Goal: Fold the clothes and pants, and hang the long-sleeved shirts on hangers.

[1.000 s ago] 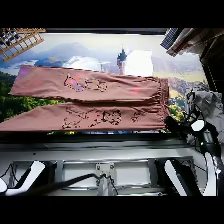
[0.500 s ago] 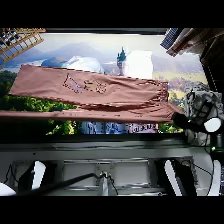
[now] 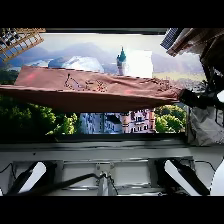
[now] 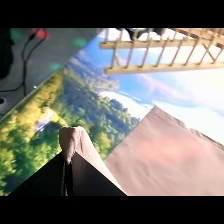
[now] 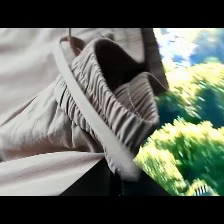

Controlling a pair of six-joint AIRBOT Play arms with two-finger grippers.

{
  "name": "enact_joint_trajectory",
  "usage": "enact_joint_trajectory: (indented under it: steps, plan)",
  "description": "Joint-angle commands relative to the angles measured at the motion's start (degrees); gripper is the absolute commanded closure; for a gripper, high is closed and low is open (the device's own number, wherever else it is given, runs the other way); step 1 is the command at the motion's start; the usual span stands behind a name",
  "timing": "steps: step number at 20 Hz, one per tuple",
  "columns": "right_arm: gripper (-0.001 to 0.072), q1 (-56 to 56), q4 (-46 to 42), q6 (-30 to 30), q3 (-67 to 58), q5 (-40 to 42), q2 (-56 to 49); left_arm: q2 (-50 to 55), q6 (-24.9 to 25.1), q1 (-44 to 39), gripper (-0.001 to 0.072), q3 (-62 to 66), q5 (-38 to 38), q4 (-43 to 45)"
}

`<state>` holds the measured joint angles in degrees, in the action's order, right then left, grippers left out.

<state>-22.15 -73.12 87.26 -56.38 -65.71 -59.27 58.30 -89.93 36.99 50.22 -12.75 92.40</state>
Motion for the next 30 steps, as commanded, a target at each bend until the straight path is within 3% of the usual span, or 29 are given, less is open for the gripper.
enact_joint_trajectory:
  steps: [1, 5, 11, 17, 23, 24, 25, 26, 27, 28, 30]
  plan:
    - [0.0685, 0.07, 2.71, -2.03, -6.82, 0.37, -10.64, 6.67, 0.83, -1.51, 0.0701, 0.92, 3.76, -0.07]
    - [0.0684, 0.07, 2.75, -2.34, -15.06, 0.72, -20.79, 15.91, 0.85, -3.78, 0.0701, 7.91, 2.56, 0.2]
    - [0.0683, 0.48, 4.04, -0.72, -26.4, 0.57, -33.05, 36.26, 4.9, -10.78, 0.0703, 31.39, -13.05, 2.29]
    - [0.068, 2.21, 3.67, 3.02, -35.95, 0.98, -42.91, 50.27, 4.94, -13.92, 0.0703, 47.28, -13.68, 2.34]
    - [0.0664, 2.56, 3.65, 7.69, -38.91, 5.4, -47.52, 57.11, 6.99, -14.16, 0.0701, 55.01, -12.59, 2.29]
    - [0.055, 2.56, 3.67, 7.72, -38.91, 6.25, -47.65, 57.64, 6.99, -14.16, 0.0699, 55.01, -11.32, 2.27]
    - [0.0328, 2.58, 3.89, 7.72, -38.91, 7.15, -47.67, 58.07, 6.84, -14.21, 0.0629, 55.01, -10.32, 2.03]
    - [0.0189, 2.58, 4.13, 7.72, -38.91, 7.72, -47.63, 58.21, 6.8, -14.34, 0.0402, 54.99, -9.88, 2.05]
    - [0.0184, 2.58, 4.24, 7.72, -38.91, 7.93, -47.54, 58.21, 6.8, -14.49, 0.0227, 55.01, -9.77, 2.05]
    - [0.0186, 2.58, 4.28, 7.78, -38.91, 7.78, -47.47, 58.05, 6.8, -14.58, 0.0181, 55.01, -10.23, 2.05]
    - [0.0187, 2.58, 4.35, 7.87, -38.91, 6.01, -47.36, 57.11, 6.82, -14.75, 0.0181, 55.01, -14.03, 2.1]
